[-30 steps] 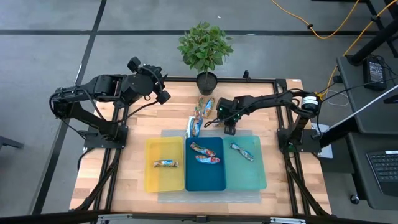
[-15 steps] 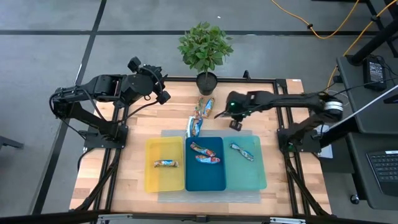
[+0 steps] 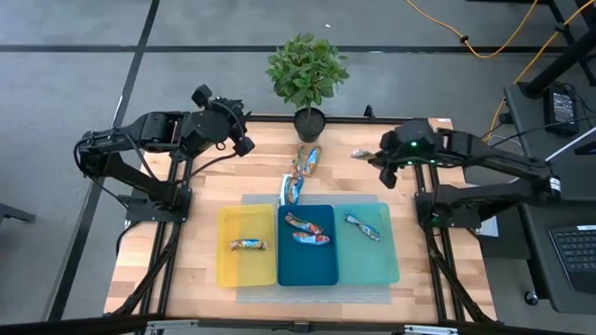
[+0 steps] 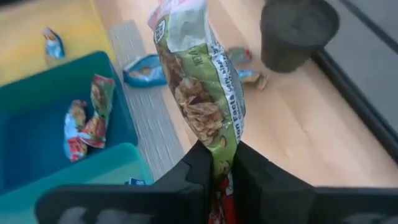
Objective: Pick and place Granola Bars by type
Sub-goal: Put the red granola bar into the blue bin
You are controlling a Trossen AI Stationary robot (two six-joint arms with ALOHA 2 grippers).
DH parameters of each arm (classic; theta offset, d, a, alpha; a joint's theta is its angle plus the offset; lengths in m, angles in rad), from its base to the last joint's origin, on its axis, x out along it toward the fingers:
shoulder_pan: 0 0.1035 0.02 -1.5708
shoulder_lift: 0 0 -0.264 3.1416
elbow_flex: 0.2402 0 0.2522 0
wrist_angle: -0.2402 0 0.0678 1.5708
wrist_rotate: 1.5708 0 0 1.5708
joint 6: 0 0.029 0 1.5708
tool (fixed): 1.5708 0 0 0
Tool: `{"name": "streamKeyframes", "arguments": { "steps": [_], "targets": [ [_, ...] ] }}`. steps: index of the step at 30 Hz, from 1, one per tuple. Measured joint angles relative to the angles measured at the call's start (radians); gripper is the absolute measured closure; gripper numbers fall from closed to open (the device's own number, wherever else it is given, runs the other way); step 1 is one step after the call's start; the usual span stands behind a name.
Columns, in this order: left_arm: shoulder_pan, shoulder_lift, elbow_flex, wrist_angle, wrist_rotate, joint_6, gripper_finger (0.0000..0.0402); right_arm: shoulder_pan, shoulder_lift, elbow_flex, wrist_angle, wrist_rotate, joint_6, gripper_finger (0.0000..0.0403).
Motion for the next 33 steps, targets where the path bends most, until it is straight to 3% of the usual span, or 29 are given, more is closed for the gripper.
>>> {"name": "streamKeyframes", "arguments": {
  "steps": [7, 14, 23, 33],
  "targets": [
    [0.0, 0.0, 0.0, 0.0, 0.0, 0.016, 0.0242, 0.076, -0.019, 0.0, 0.105, -0.146, 0.04, 0.0358],
    [0.0, 0.0, 0.0, -0.001, 0.0, 0.016, 0.0242, 0.312, 0.103, 0.045, 0.374, -0.097, 0.017, 0.0358],
    [0.0, 0.0, 0.0, -0.007, 0.053, 0.068, 0.0242, 0.471, 0.378, 0.306, 0.246, -0.041, 0.011, 0.0357],
    [0.0, 0.0, 0.0, -0.007, 0.053, 0.076, 0.0242, 0.51, 0.544, 0.413, 0.2, -0.103, 0.016, 0.0359]
  ]
}}
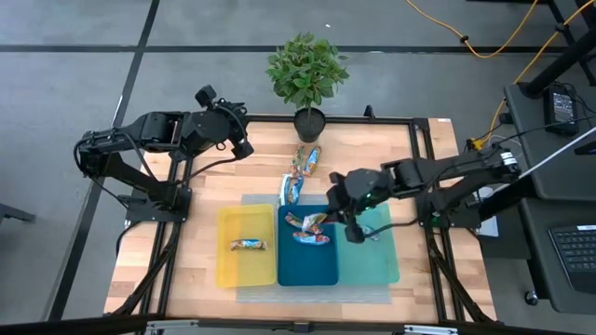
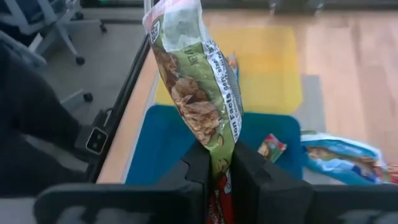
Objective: Pick and place Granola Bars by type
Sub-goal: Put the red granola bar into the blue bin
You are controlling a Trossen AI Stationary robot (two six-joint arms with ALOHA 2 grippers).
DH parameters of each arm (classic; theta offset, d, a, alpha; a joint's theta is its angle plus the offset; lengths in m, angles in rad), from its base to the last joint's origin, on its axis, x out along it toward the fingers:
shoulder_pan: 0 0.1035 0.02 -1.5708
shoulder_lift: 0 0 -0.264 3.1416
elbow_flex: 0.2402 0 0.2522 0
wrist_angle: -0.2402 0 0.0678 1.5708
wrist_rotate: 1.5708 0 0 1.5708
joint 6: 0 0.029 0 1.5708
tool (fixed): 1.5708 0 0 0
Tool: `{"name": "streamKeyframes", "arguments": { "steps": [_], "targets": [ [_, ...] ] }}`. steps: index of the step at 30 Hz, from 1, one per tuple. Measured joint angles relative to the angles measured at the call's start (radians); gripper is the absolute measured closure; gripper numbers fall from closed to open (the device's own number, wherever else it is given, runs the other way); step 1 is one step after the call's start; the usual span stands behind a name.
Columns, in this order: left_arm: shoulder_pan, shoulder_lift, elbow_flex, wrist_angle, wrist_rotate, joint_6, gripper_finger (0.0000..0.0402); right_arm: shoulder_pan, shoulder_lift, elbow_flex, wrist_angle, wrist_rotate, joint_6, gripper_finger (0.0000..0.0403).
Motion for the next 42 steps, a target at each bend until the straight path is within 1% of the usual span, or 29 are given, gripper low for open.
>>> {"name": "streamKeyframes", "arguments": {
  "steps": [7, 12, 14, 16, 19, 22, 28, 31, 38, 42],
  "targets": [
    [0.0, 0.0, 0.0, 0.0, 0.0, 0.0, 0.0242, 0.006, 0.118, -0.001, -0.034, -0.024, -0.025, 0.0361],
    [0.0, 0.0, 0.0, 0.0, 0.0, 0.005, 0.0242, 0.006, 0.211, -0.001, -0.047, -0.1, -0.102, 0.036],
    [0.0, 0.0, 0.0, 0.0, 0.0, 0.025, 0.0242, 0.012, 0.247, -0.002, -0.029, -0.133, -0.108, 0.036],
    [0.0, 0.0, 0.0, 0.0, -0.001, 0.052, 0.0242, 0.022, 0.279, -0.002, -0.016, -0.144, -0.109, 0.036],
    [0.0, 0.0, 0.0, 0.0, -0.001, 0.068, 0.0242, 0.052, 0.325, -0.002, -0.009, -0.109, -0.085, 0.0359],
    [0.0, 0.0, 0.0, -0.003, 0.0, 0.045, 0.0242, 0.078, 0.374, -0.002, -0.004, -0.07, -0.052, 0.0359],
    [0.0, 0.0, 0.0, -0.004, 0.001, -0.007, 0.0242, 0.105, 0.462, -0.002, -0.005, -0.062, -0.027, 0.0359],
    [0.0, 0.0, 0.0, -0.004, 0.018, -0.045, 0.0242, 0.105, 0.493, -0.002, -0.003, -0.062, -0.001, 0.0359],
    [0.0, 0.0, 0.0, -0.004, 0.023, -0.104, 0.0242, 0.097, 0.517, -0.003, 0.04, 0.008, 0.035, 0.0359],
    [0.0, 0.0, 0.0, -0.004, 0.043, -0.135, 0.0242, 0.085, 0.518, -0.003, 0.064, 0.009, 0.078, 0.0358]
  ]
}}
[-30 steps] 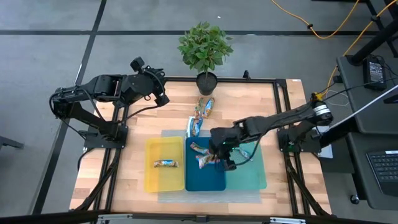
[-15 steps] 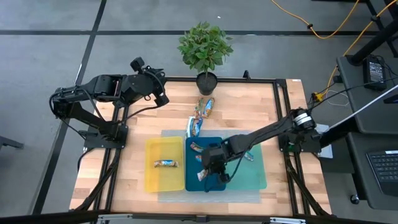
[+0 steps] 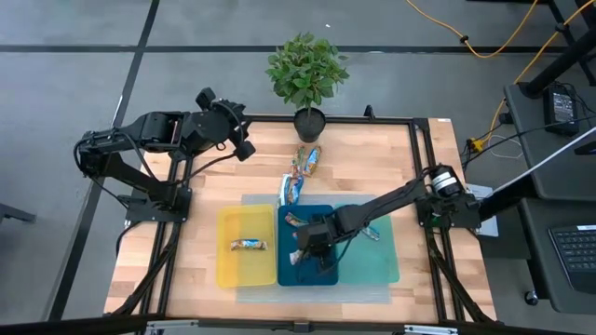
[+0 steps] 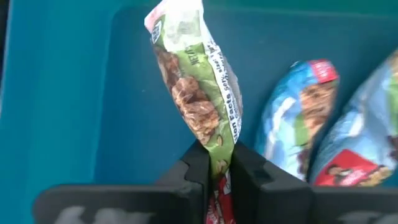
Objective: Pick and place Granola Bars by type
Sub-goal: Put the red granola bar into the blue bin, then put the yellow granola bar into the yellow bin
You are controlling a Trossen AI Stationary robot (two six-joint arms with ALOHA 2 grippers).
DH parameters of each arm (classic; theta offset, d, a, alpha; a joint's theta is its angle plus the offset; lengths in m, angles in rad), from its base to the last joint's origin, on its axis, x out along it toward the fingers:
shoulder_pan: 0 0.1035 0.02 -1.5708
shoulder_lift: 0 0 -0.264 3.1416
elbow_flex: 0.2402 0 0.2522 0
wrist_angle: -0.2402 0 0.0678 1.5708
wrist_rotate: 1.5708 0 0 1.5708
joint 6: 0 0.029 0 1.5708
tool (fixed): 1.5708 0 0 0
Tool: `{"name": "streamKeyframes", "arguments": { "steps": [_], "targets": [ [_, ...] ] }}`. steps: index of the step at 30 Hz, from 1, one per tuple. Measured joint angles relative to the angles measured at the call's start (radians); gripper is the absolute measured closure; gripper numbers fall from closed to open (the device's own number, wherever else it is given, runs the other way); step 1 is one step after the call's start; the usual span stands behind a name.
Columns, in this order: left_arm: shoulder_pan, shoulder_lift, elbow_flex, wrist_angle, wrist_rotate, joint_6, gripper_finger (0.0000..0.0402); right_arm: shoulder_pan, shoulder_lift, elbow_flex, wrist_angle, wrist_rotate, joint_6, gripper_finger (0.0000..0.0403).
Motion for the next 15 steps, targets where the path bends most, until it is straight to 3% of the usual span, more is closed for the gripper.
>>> {"name": "streamKeyframes", "arguments": {
  "steps": [6, 15],
  "targets": [
    [0.0, 0.0, 0.0, 0.0, 0.002, 0.0, 0.0242, -0.011, 0.0, 0.0, 0.008, 0.0, 0.019, 0.0326],
    [0.0, 0.0, 0.0, 0.0, 0.003, -0.015, 0.0242, -0.019, 0.0, 0.0, 0.008, 0.0, 0.075, 0.0227]
  ]
}}
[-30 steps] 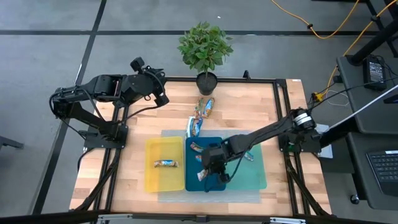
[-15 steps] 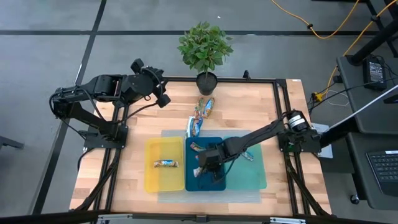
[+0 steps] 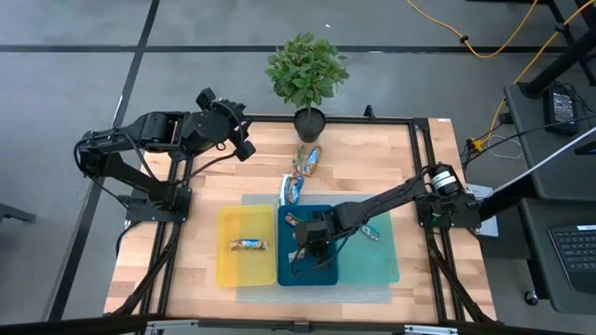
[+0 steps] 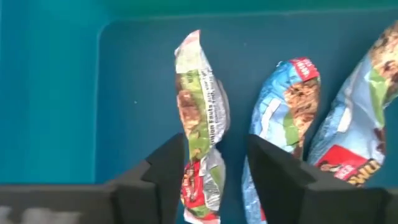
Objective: Pick and place Granola Bars by type
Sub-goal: Put the yellow granola bar into the yellow bin
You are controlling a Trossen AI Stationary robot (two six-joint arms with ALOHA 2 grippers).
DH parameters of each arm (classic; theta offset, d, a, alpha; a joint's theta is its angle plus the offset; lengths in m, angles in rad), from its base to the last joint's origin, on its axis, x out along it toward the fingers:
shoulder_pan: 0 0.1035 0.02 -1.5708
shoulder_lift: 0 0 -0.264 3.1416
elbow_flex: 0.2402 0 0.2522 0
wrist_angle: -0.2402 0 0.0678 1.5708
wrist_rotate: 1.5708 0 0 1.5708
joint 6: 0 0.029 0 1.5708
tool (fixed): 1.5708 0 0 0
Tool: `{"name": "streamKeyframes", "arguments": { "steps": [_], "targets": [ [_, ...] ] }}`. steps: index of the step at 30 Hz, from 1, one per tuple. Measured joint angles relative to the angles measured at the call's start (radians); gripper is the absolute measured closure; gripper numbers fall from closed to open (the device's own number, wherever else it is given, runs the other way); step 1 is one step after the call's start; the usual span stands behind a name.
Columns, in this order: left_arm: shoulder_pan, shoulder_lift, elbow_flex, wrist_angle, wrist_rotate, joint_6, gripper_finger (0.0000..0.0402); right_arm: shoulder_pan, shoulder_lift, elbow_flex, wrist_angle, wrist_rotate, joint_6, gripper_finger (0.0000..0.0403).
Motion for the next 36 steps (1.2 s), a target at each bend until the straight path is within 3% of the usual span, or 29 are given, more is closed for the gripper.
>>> {"name": "streamKeyframes", "arguments": {
  "steps": [5, 16, 24, 29, 36],
  "targets": [
    [0.0, 0.0, 0.0, -0.005, 0.0, -0.035, 0.0242, -0.017, -0.015, 0.0, -0.006, 0.046, 0.028, 0.0195],
    [0.0, 0.0, 0.0, -0.006, 0.011, -0.09, 0.0242, -0.12, -0.217, 0.0, -0.134, 0.243, -0.098, 0.0192],
    [0.0, 0.017, 0.0, -0.004, 0.048, -0.133, 0.0242, -0.254, -0.336, 0.0, -0.22, 0.206, -0.405, 0.0192],
    [0.0, 0.037, 0.0, -0.004, 0.097, -0.064, 0.0242, -0.374, -0.346, 0.0, -0.293, 0.103, -0.552, 0.0192],
    [0.0, 0.046, 0.0, -0.024, 0.105, 0.053, 0.0242, -0.515, -0.337, 0.0, -0.303, 0.085, -0.712, 0.0192]
  ]
}}
